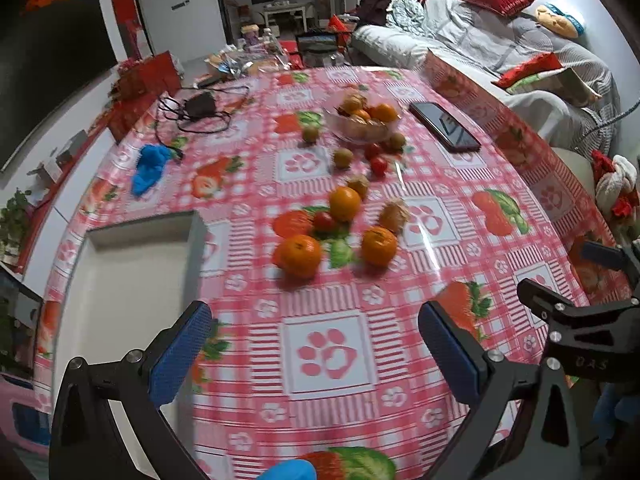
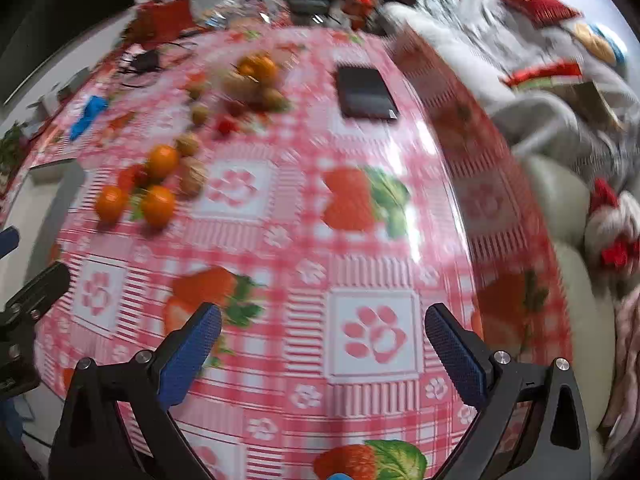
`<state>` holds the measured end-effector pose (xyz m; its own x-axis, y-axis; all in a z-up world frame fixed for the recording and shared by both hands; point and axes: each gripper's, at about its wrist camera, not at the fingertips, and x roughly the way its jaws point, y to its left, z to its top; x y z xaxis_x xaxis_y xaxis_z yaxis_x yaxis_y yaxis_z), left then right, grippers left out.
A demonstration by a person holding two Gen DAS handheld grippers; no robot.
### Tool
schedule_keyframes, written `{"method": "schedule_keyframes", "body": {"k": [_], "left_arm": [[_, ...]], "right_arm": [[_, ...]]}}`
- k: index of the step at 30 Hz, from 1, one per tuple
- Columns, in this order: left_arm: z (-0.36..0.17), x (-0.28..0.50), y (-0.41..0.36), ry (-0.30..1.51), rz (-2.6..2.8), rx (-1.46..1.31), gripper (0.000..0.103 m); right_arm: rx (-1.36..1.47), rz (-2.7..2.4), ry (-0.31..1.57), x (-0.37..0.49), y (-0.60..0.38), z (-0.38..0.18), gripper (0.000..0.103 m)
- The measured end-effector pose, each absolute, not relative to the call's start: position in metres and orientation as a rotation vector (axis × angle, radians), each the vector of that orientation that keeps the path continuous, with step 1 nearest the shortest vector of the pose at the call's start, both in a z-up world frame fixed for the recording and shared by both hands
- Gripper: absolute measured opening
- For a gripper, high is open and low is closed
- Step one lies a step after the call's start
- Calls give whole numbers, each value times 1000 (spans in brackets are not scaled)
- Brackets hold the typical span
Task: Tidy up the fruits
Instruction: 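Move both grippers over the table toward the loose oranges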
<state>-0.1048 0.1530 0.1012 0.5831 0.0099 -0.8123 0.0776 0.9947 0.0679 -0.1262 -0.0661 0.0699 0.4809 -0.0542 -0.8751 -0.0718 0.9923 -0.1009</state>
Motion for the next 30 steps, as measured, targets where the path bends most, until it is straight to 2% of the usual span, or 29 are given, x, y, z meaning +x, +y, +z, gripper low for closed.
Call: {"method": "schedule_keyframes", "body": {"k": [19,23,30], "left_arm": [[153,-79,212,885,35,82,103],[134,-64,213,938,39,100,103],[53,-43,183,1073,37,145,103]], "right_arm": [[-232,118,964,-88,-14,125,102],[-161,109,962,-67,-24,129,102],[-92,122,1116,-57,-32,59,102]]}}
